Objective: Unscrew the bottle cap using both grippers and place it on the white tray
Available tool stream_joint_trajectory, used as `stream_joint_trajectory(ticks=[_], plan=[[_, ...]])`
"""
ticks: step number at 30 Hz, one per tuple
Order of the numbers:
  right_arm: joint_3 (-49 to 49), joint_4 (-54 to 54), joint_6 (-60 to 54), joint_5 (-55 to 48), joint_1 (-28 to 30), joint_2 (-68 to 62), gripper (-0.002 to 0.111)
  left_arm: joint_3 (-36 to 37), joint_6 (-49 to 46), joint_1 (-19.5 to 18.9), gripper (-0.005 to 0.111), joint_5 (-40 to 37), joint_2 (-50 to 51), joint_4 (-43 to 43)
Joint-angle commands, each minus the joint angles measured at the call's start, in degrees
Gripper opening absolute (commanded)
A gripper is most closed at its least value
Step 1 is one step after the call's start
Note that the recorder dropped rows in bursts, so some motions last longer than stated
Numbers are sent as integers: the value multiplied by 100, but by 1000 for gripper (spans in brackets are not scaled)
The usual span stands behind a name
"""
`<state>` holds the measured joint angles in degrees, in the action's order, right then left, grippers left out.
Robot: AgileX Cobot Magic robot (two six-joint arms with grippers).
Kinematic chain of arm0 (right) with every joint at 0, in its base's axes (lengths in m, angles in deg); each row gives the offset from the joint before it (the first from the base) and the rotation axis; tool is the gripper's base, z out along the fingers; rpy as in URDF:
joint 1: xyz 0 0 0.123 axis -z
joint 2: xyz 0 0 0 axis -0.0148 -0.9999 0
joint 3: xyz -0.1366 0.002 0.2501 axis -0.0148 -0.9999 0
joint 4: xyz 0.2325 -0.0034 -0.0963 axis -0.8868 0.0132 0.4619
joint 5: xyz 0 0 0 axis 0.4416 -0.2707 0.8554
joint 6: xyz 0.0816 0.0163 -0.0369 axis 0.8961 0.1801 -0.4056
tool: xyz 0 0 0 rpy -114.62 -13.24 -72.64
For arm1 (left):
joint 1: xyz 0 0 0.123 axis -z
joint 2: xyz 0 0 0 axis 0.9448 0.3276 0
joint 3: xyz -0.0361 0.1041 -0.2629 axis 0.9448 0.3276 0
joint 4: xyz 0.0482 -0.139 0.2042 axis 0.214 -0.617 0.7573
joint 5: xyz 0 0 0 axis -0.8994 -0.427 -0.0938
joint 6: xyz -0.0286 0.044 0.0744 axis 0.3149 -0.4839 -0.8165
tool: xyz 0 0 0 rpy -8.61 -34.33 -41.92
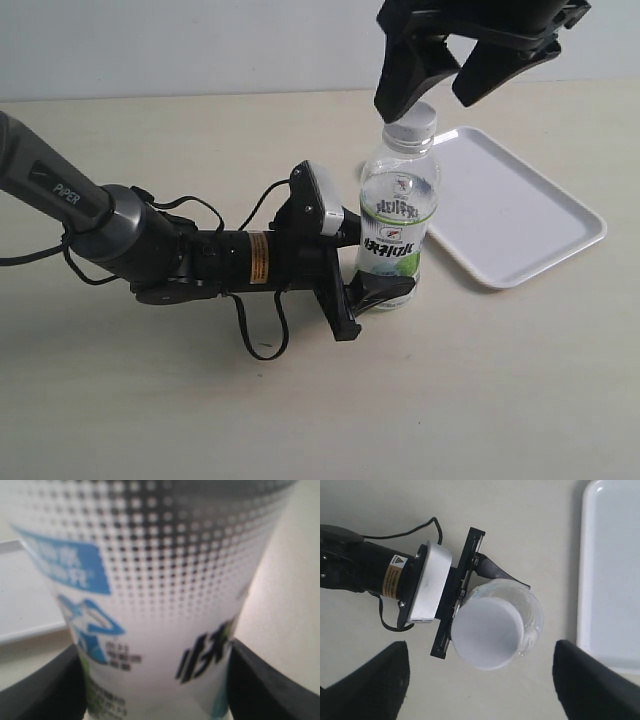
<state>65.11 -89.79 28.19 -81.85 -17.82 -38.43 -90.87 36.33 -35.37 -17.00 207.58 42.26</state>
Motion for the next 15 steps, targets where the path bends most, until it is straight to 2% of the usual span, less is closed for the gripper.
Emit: stream_joint_trajectory(ticks=[1,15], plan=[[115,205,14,32,-101,-158,75,14,-52,9,0,-298,10,166],[240,316,52,32,-101,-476,75,14,-52,9,0,-298,10,166]])
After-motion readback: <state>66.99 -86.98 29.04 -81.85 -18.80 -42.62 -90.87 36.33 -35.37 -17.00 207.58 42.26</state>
